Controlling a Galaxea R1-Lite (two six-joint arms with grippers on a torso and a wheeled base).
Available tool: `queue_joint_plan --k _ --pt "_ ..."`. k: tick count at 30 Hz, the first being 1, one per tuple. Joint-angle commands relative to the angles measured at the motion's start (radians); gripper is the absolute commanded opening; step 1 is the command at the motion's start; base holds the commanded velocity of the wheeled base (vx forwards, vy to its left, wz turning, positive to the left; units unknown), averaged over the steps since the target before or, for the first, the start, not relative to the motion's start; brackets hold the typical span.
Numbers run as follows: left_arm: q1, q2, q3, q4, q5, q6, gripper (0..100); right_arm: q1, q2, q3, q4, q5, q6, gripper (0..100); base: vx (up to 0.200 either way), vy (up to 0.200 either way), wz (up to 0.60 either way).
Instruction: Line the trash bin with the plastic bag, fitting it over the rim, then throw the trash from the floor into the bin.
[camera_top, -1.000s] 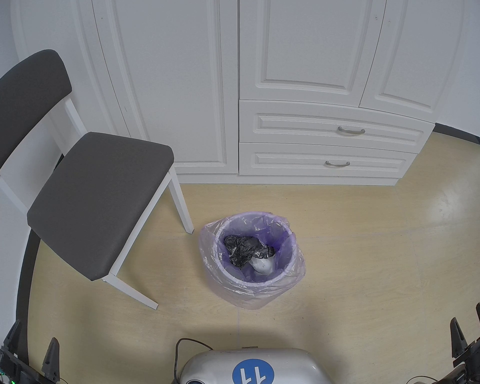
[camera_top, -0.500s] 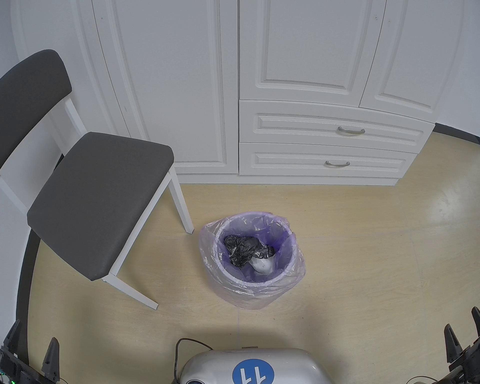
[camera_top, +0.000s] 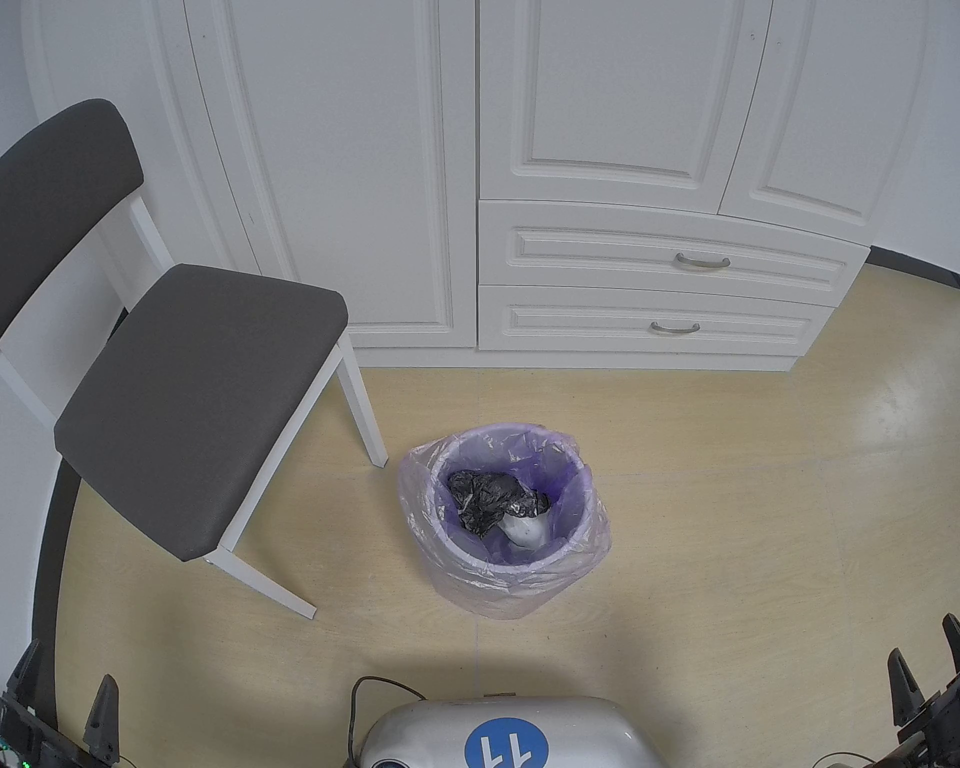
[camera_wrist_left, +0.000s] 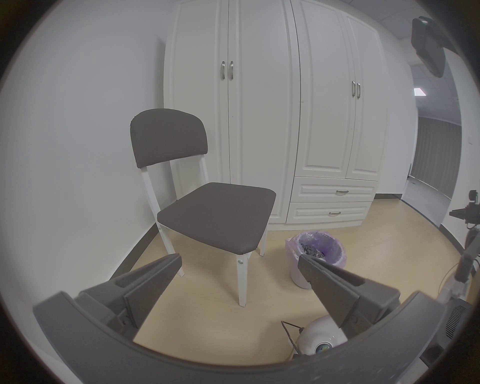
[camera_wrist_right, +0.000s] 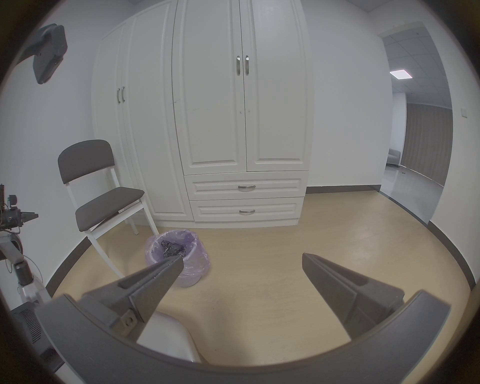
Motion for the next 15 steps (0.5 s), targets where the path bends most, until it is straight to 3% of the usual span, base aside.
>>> queue_joint_plan --k 1,15 --pt "0.000 -0.014 0.018 0.000 0.000 -0.002 100 0.001 -0.013 0.016 -0.001 0.000 0.000 100 0.000 0.000 0.00" --pt "0.000 -0.014 0.018 0.000 0.000 0.000 100 -0.001 -0.015 0.018 -0.001 0.002 -0.011 100 0.000 0.000 0.00"
